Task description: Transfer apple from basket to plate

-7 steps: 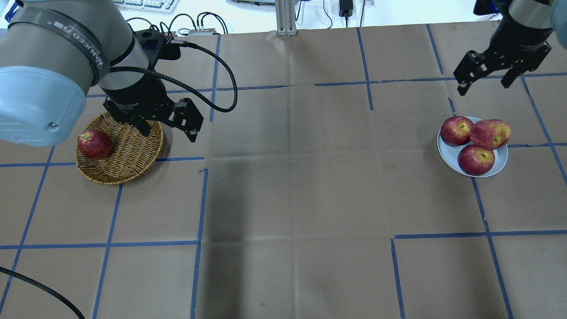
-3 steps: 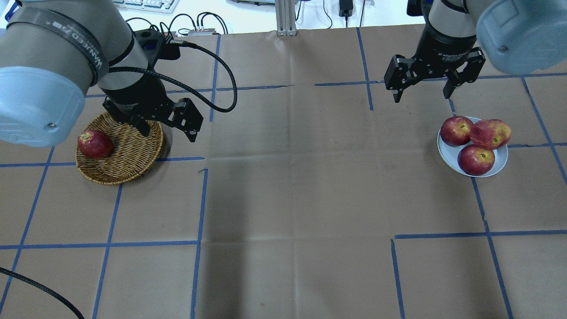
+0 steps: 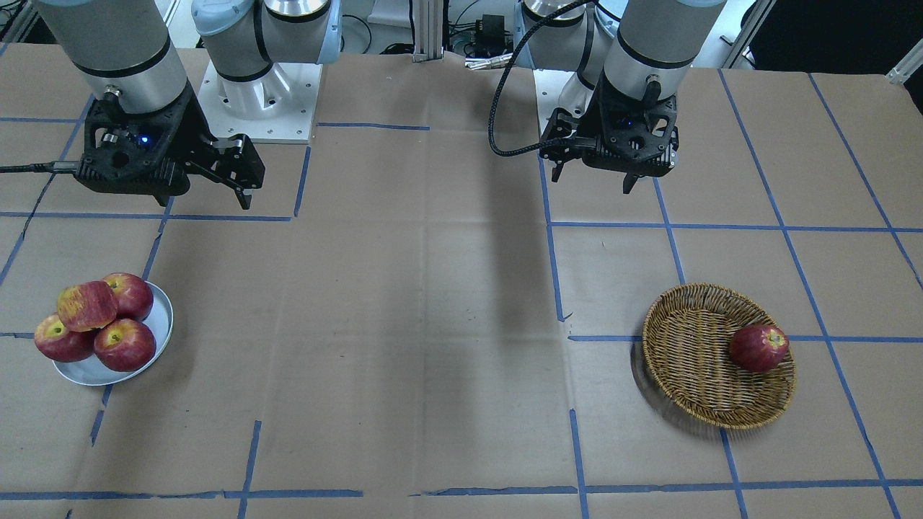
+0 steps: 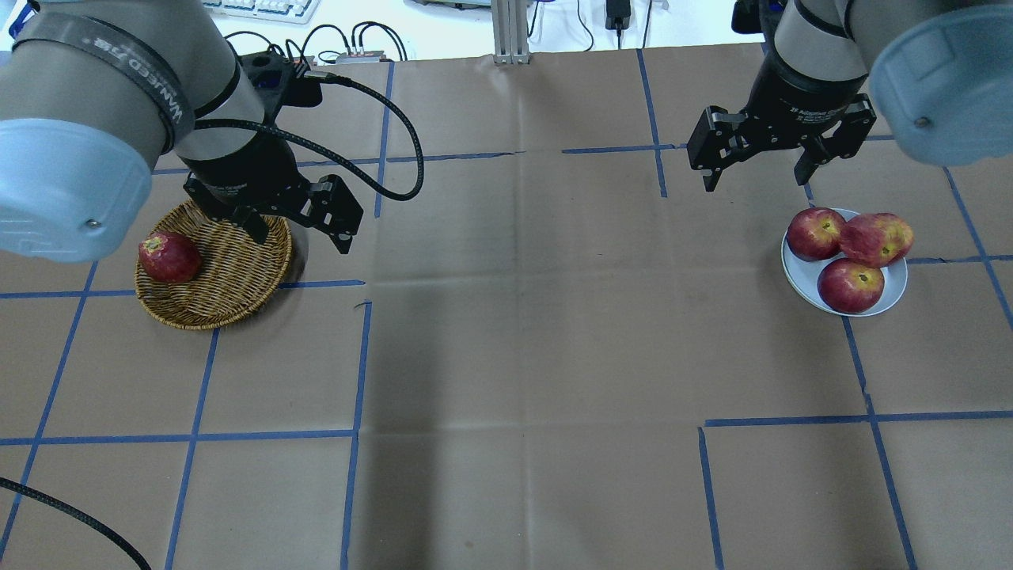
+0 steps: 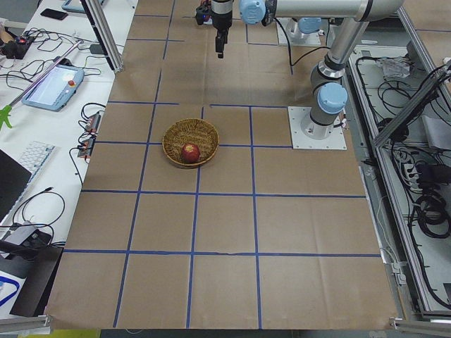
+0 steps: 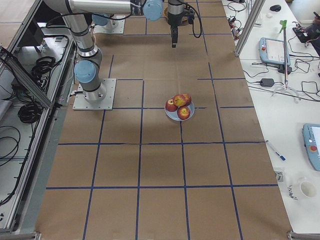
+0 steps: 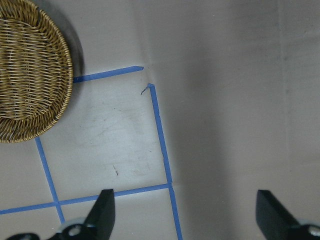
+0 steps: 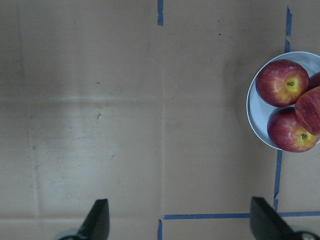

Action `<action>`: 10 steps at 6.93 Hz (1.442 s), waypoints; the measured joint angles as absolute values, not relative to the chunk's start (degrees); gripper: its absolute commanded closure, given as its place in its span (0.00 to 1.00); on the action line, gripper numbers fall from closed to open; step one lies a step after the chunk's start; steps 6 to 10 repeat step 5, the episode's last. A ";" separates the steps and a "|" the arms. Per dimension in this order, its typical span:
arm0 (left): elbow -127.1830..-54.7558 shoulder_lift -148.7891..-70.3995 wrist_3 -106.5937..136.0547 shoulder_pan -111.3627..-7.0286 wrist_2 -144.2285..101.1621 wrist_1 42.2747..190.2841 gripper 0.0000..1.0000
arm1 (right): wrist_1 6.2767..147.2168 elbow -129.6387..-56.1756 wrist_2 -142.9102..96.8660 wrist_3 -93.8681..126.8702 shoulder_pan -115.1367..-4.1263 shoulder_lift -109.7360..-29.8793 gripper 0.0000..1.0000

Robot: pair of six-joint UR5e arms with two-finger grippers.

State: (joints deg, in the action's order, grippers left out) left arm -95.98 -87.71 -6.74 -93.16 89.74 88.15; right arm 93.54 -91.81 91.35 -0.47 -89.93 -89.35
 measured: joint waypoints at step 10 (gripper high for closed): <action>-95.98 -87.72 -6.68 -93.16 89.74 88.16 0.01 | 93.69 -91.85 90.98 -0.84 -89.91 -89.56 0.00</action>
